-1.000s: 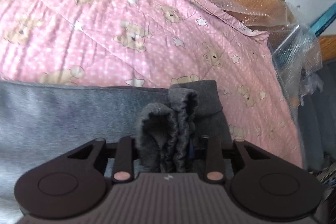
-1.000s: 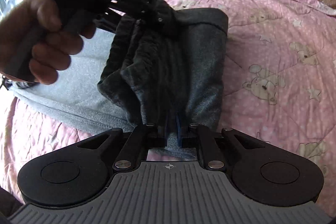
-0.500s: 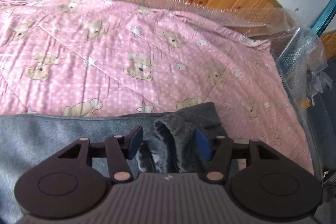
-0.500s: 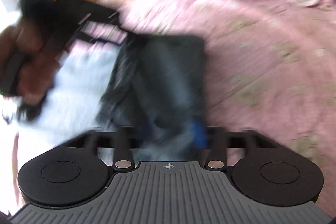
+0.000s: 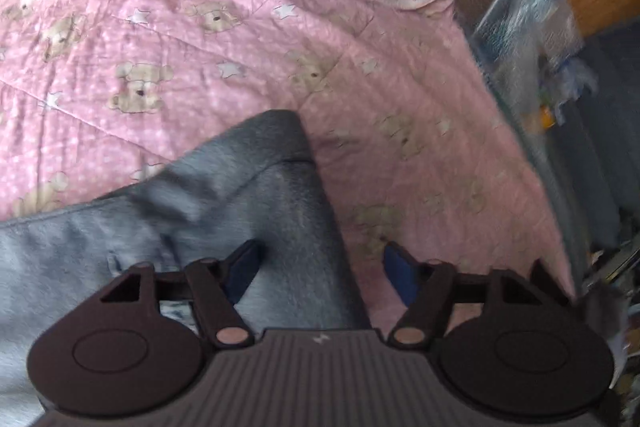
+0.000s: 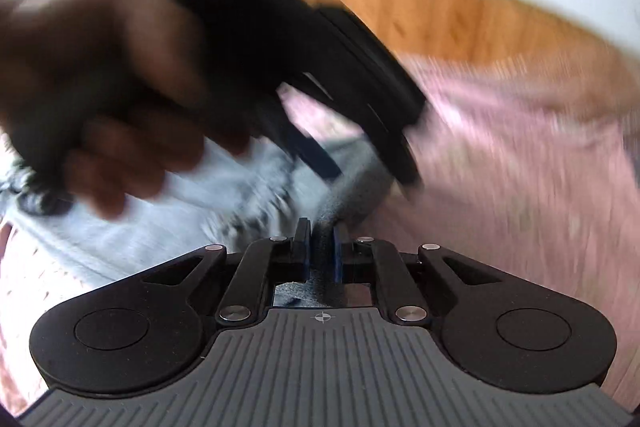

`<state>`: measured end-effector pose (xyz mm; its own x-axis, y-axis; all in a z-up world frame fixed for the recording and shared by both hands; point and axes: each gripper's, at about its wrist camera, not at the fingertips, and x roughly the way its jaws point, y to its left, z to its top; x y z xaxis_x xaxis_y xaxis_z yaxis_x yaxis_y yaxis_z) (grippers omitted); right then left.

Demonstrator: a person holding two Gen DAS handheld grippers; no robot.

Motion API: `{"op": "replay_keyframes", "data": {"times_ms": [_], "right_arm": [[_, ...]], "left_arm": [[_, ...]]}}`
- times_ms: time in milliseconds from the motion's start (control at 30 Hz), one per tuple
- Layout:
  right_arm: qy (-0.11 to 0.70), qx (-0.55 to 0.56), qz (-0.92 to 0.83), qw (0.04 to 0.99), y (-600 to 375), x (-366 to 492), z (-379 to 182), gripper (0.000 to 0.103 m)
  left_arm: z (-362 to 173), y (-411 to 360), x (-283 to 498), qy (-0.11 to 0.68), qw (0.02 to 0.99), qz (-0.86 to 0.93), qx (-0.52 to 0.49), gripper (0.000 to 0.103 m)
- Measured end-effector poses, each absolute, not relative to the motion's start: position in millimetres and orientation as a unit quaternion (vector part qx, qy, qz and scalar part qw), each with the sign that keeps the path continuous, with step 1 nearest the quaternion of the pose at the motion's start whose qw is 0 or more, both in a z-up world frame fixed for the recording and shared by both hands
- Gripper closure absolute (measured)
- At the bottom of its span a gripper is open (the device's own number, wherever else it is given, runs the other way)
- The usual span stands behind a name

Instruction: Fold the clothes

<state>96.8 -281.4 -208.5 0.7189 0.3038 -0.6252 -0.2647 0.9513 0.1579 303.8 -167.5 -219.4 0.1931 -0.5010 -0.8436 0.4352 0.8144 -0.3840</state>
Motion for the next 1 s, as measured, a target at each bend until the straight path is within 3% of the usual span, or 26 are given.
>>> {"op": "replay_keyframes", "data": {"times_ms": [33,167,200,233,300,367,433,500,567,767,833,1000], "right_arm": [[0.332,0.028,0.162,0.929,-274.4,94.8,-203.7,0.095],[0.289,0.026,0.198,0.936,-246.4,87.1,-184.5,0.095],[0.278,0.026,0.207,0.938,-239.5,85.2,-179.7,0.088],[0.267,0.025,0.215,0.939,-232.5,83.3,-174.9,0.068],[0.245,0.024,0.233,0.941,-218.5,79.4,-165.3,0.044],[0.274,0.041,0.238,0.931,-209.4,90.5,-175.8,0.051],[0.327,0.023,0.231,0.916,-198.7,103.9,-203.6,0.066],[0.380,0.004,0.223,0.898,-188.0,117.3,-231.5,0.088],[0.431,-0.015,0.214,0.877,-177.3,130.7,-259.3,0.088],[0.415,-0.056,0.207,0.884,-170.7,158.0,-251.2,0.087],[0.413,-0.058,0.202,0.886,-170.0,175.4,-243.5,0.082],[0.407,-0.063,0.190,0.891,-168.2,219.0,-224.5,0.081]], "left_arm": [[-217.9,-160.7,302.1,0.555,0.775,-0.302,-0.023,0.096],[-191.5,-82.0,281.2,0.513,0.809,-0.275,-0.085,0.096],[-190.3,-58.9,277.0,0.513,0.813,-0.254,-0.105,0.096],[-194.0,-33.0,273.6,0.517,0.815,-0.230,-0.127,0.096],[-207.6,14.1,268.3,0.529,0.811,-0.185,-0.167,0.096],[-226.6,40.5,266.3,0.537,0.808,-0.164,-0.177,0.095],[-245.3,53.5,265.0,0.543,0.805,-0.155,-0.184,0.094],[-262.1,60.5,263.6,0.547,0.802,-0.149,-0.190,0.091],[-268.4,60.2,260.7,0.540,0.808,-0.148,-0.183,0.087],[-239.1,69.1,230.3,0.504,0.835,-0.134,-0.177,0.076],[-226.2,71.8,214.9,0.488,0.841,-0.139,-0.187,0.068],[-237.7,56.0,195.8,0.496,0.838,-0.150,-0.170,0.066]]}}
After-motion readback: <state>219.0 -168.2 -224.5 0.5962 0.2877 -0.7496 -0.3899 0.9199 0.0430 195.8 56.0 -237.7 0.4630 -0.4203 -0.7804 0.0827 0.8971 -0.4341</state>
